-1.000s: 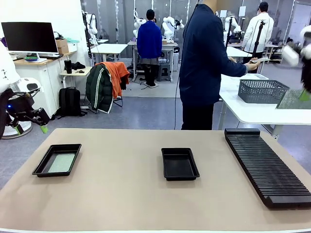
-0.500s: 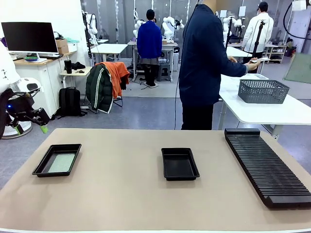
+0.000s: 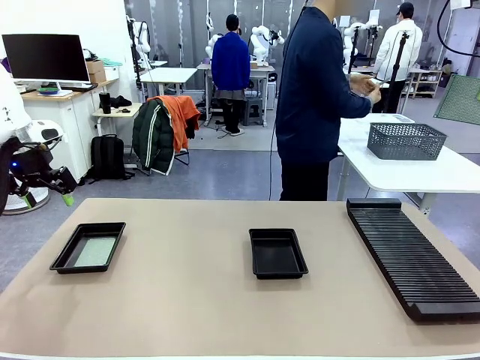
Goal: Inspect and transfer BCBs to ESD trays.
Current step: Pick up the Blank PCB from the PCB Rack and place it in the right ESD tray.
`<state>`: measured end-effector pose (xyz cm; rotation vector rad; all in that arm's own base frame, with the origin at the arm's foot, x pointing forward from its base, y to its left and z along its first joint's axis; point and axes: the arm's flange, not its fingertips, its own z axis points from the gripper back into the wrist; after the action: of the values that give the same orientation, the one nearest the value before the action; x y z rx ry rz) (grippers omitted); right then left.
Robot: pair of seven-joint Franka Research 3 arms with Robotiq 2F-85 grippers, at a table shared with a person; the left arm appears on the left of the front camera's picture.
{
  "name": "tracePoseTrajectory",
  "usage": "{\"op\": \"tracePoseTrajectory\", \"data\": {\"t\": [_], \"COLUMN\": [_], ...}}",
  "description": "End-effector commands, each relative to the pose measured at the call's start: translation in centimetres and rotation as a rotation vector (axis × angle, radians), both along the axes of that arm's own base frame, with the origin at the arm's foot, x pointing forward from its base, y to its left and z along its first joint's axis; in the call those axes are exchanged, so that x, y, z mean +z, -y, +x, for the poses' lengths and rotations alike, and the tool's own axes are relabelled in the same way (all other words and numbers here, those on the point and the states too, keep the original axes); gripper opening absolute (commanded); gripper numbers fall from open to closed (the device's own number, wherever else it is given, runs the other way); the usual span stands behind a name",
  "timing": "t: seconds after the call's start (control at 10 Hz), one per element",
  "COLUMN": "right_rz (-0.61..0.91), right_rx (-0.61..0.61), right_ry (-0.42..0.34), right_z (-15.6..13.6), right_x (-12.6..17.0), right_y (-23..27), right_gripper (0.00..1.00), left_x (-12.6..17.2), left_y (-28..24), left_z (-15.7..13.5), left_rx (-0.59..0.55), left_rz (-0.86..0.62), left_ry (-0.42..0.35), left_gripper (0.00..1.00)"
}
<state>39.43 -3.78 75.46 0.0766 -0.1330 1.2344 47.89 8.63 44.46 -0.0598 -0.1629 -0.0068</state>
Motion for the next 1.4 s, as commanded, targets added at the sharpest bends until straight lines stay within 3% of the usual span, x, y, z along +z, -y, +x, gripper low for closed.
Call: {"op": "tracePoseTrajectory", "data": {"t": [0.0, 0.2, 0.4, 0.6, 0.9, 1.2, 1.3], "right_rz": [-0.019, 0.0, 0.126, 0.198, 0.358, 0.525, 0.618], "right_rx": [0.017, 0.001, -0.388, -0.667, -0.942, -1.033, -1.077], "right_ry": [0.007, 0.0, -0.1, -0.1, -0.242, -0.401, -0.417], "right_z": [-0.4, 0.0, 1.7, 1.1, 0.8, 0.6, 0.3], "right_x": [-0.4, 0.0, -2.5, -7.4, -16.2, -25.2, -28.1], "right_y": [0.1, 0.0, -1.6, -5.1, -10.9, -16.0, -17.9], "right_gripper": [0.03, 0.03, 0.03, 0.03, 0.03, 0.03, 0.03], "left_x": [-0.2, -0.2, -0.2, -0.2, -0.2, -0.2, -0.2], "left_y": [0.1, 0.1, 0.1, 0.1, 0.1, 0.1, 0.1], "left_z": [-0.1, -0.1, -0.1, -0.1, -0.1, -0.1, -0.1], "left_rx": [0.002, 0.002, 0.002, 0.002, 0.002, 0.002, 0.002], "left_rz": [0.0, 0.0, 0.0, 0.0, 0.0, 0.0, 0.0], "left_ry": [0.006, 0.006, 0.006, 0.006, 0.006, 0.006, 0.006], "left_gripper": [1.0, 1.0, 1.0, 1.0, 1.0, 1.0, 1.0]}}
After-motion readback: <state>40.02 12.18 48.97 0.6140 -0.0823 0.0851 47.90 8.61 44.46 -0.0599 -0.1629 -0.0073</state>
